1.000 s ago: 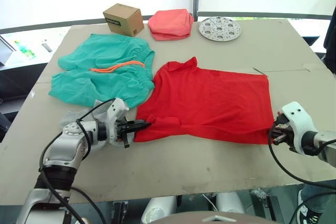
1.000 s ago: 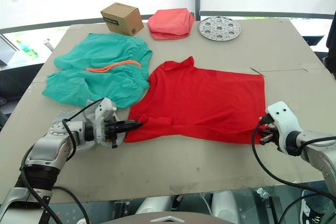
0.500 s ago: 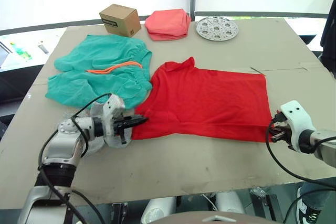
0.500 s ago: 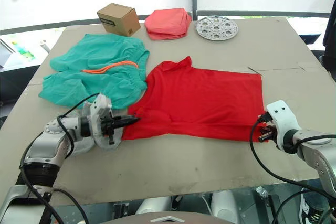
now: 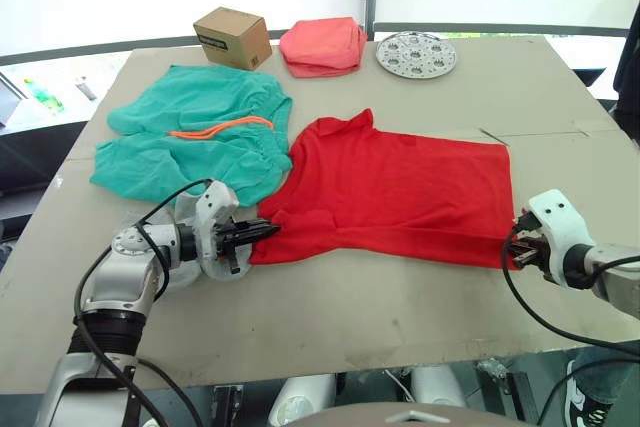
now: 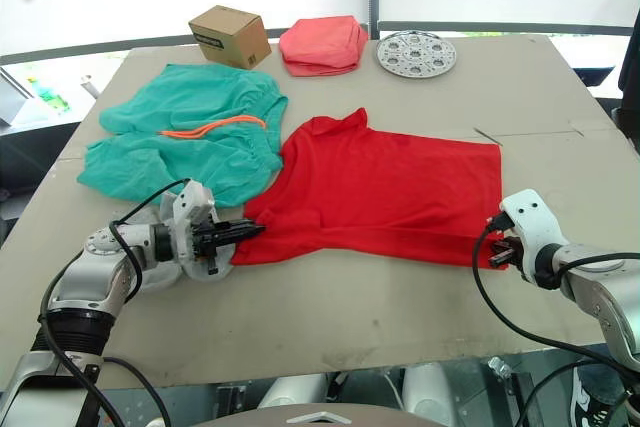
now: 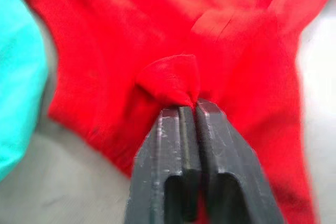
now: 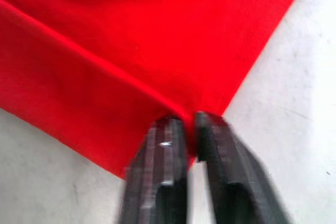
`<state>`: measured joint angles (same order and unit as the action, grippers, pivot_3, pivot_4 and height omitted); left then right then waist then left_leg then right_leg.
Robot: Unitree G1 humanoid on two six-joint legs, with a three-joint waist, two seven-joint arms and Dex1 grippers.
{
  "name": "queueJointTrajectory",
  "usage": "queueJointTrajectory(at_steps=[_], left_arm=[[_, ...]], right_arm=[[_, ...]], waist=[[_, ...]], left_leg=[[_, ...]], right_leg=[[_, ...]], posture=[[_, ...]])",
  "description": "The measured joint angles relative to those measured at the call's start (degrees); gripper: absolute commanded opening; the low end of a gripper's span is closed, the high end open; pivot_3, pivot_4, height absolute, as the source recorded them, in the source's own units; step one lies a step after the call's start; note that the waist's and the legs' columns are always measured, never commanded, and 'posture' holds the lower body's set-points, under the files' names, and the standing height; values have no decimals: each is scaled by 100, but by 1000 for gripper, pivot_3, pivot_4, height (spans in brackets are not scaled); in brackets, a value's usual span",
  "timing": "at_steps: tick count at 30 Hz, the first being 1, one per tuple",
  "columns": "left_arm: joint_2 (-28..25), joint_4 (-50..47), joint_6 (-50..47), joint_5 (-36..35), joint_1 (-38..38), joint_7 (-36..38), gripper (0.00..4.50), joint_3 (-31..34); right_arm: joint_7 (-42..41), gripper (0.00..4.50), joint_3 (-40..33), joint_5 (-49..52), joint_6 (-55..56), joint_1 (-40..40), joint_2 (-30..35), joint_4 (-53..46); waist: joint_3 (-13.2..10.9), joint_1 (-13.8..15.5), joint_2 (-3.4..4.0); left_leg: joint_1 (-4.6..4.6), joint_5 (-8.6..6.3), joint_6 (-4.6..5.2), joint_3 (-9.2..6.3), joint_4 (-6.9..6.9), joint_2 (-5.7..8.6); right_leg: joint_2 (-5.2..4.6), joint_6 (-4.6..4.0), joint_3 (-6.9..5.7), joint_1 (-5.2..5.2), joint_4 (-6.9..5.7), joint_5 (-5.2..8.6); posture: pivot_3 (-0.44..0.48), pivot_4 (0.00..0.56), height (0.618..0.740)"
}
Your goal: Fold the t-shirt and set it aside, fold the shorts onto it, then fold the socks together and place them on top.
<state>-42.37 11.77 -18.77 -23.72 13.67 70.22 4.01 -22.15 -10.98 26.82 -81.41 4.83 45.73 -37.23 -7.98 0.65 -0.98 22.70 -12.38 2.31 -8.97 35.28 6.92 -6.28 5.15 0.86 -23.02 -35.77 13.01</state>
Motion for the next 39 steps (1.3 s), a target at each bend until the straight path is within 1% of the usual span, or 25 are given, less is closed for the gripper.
queueJointTrajectory(at_steps=[1, 4, 5, 6, 8, 9, 10, 11, 12, 14, 15, 16, 18, 21, 25, 27, 29, 30, 31, 32, 33, 34, 35, 37, 39], left_arm=[[-25, -132, -261, -206, -61, -18, 1987, 154], [-180, -354, -777, -645, -229, -16, 1987, 557], [-230, -498, -1024, -871, -285, -11, 1987, 721], [-237, -702, -1340, -1191, -343, -15, 1987, 927], [-203, -1028, -1772, -1619, -363, -72, 1987, 1079], [-163, -1185, -1933, -1773, -376, -94, 1987, 1103], [-106, -1365, -2046, -1862, -395, -153, 1987, 1098], [-5, -1545, -2041, -1851, -421, -245, 2026, 1019], [92, -1631, -2019, -1826, -429, -307, 2033, 919], [462, -1728, -1897, -1663, -427, -588, 2033, 634], [659, -1705, -1702, -1420, -429, -791, 2033, 432], [851, -1615, -1504, -1177, -426, -1000, 2033, 243], [1083, -1383, -1225, -812, -419, -1320, 2033, 37], [1211, -1004, -896, -451, -413, -1680, 2033, -3], [1138, -712, -353, -131, -426, -1955, 2033, 121], [1090, -641, -314, -140, -476, -1967, 2033, 256], [1080, -644, -437, -374, -579, -1901, 2033, 477], [1062, -668, -587, -594, -594, -1784, 2033, 593], [1000, -739, -641, -705, -625, -1623, 2033, 602], [810, -975, -717, -891, -712, -1269, 2423, 603], [720, -1087, -735, -966, -726, -1111, 2536, 619], [551, -1242, -794, -1076, -736, -821, 2865, 610], [357, -1378, -829, -1137, -766, -586, 3214, 587], [-95, -1482, -689, -1098, -801, -102, 4138, 572], [-240, -1490, -535, -985, -845, 116, 4138, 522]], right_arm=[[-72, 1637, -114, 28, 49, -116, 67, -93], [-406, 1637, -712, 309, 0, -274, 74, -570], [-584, 1637, -1072, 530, -82, -313, -11, -782], [-777, 1637, -1514, 803, -118, -354, -218, -1040], [-941, 1637, -1884, 1235, -114, -341, -674, -1320], [-982, 1637, -1921, 1402, -91, -342, -871, -1409], [-974, 1637, -1893, 1539, -71, -335, -1074, -1464], [-826, 1389, -1740, 1547, 26, -316, -1388, -1460], [-705, 1125, -1554, 1476, 109, -317, -1529, -1421], [-347, 442, -817, 1115, 515, -323, -1702, -1135], [-174, 48, -402, 819, 868, -347, -1794, -899], [-7, 48, -11, 505, 1284, -381, -1923, -623], [190, 48, 456, 72, 1898, -520, -2061, -195], [422, 48, 781, -390, 2565, -813, -2189, 229], [674, 48, 772, -780, 3174, -1308, -2170, 240], [693, 48, 695, -866, 3290, -1451, -2068, 233], [595, 48, 372, -798, 3307, -1560, -1988, 204], [491, 595, 220, -712, 3306, -1580, -1964, 200], [385, 891, 175, -655, 3327, -1604, -1885, 159], [159, 1474, 106, -571, 3406, -1705, -1651, -15], [63, 1754, 59, -536, 3445, -1731, -1567, -103], [-142, 2349, 31, -496, 3509, -1752, -1376, -217], [-325, 2668, -13, -440, 3541, -1813, -1134, -340], [-877, 3615, -283, -243, 3523, -1999, -484, -585], [-1143, 3615, -349, -209, 3519, -2118, -138, -651]], waist=[[-1, 0, 1], [-1, -7, 2], [-1, 0, 1], [1, 7, -3], [4, 18, -7], [4, 19, -7], [4, 18, -6], [8, 13, -13], [10, 13, -12], [9, 13, -10], [12, 13, -13], [12, 14, -14], [12, 16, -14], [13, 16, -14], [50, 18, -3], [60, 18, -1], [58, 21, -1], [54, 21, 0], [47, 17, 3], [43, 7, 7], [44, 4, 6], [42, 5, 9], [39, 3, 14], [35, 5, 21], [35, 10, 21]], left_leg=[[0, 0, 0, -1, -2, -1], [0, -1, -2, -2, -5, -10], [0, -2, -2, -3, -4, -11], [-2, -2, -2, -6, -4, -11], [-2, -2, -2, -5, -1, -11], [-3, -2, -2, -5, 6, -11], [-3, -2, -2, -1, 6, -11], [-8, -2, -2, 2, 7, -11], [-12, -3, -3, 6, 7, -11], [-20, -8, -12, 18, 6, -11], [-21, -10, -17, 18, 5, -11], [-22, -8, -17, 18, 5, -11], [-22, 3, -14, 17, 2, -11], [-19, 7, -37, 15, -4, -11], [-28, -9, -20, 14, -5, -12], [-46, -12, -18, 15, -4, -12], [-54, -16, -22, 16, -5, -12], [-52, -16, -21, 14, -4, -12], [-50, -15, -20, 15, -1, -12], [-48, -14, -19, 15, -3, -12], [-52, -14, -18, 15, -4, -14], [-51, -13, -17, 15, -6, -15], [-50, -12, -15, 15, -12, -15], [-53, -12, -16, 15, -21, -18], [-52, -13, -16, 16, -21, -21]], right_leg=[[0, 0, 0, -2, 0, 0], [9, 0, -1, -4, -2, 0], [9, 0, -3, -3, -2, 0], [10, 1, -6, 0, -1, 0], [10, 1, -6, 4, -1, 0], [10, 1, -6, 7, -1, 0], [9, 0, -1, 7, -1, 0], [9, 0, 2, 8, -1, 0], [8, -1, 6, 12, -2, 0], [6, -3, 16, 16, -2, 0], [7, -4, 16, 16, -1, -1], [8, -6, 17, 15, -3, -2], [10, -6, 16, 11, -5, -3], [14, -6, 18, 0, -10, -3], [17, -5, 19, 6, -11, -1], [18, -2, 20, 28, -8, 1], [18, 13, 20, 39, -6, 17], [18, 15, 18, 38, -6, 17], [18, 15, 18, 37, -6, 16], [18, 14, 19, 35, -5, 15], [18, 9, 19, 36, -5, 10], [20, 5, 17, 34, -6, 8], [19, 0, 18, 32, -3, 5], [19, -1, 17, 33, 1, 5], [17, -3, 15, 33, 1, 6]], posture=[[0, 150, 740], [0, 150, 740], [0, 150, 740], [0, 150, 740], [0, 150, 740], [0, 150, 740], [0, 150, 740], [0, 150, 740], [0, 150, 740], [0, 150, 740], [0, 150, 740], [0, 150, 740], [0, 150, 740], [0, 150, 740], [0, 150, 740], [0, 150, 740], [0, 150, 740], [0, 150, 740], [0, 150, 740], [0, 150, 740], [0, 150, 740], [0, 150, 740], [0, 150, 740], [0, 150, 740], [0, 150, 740]])
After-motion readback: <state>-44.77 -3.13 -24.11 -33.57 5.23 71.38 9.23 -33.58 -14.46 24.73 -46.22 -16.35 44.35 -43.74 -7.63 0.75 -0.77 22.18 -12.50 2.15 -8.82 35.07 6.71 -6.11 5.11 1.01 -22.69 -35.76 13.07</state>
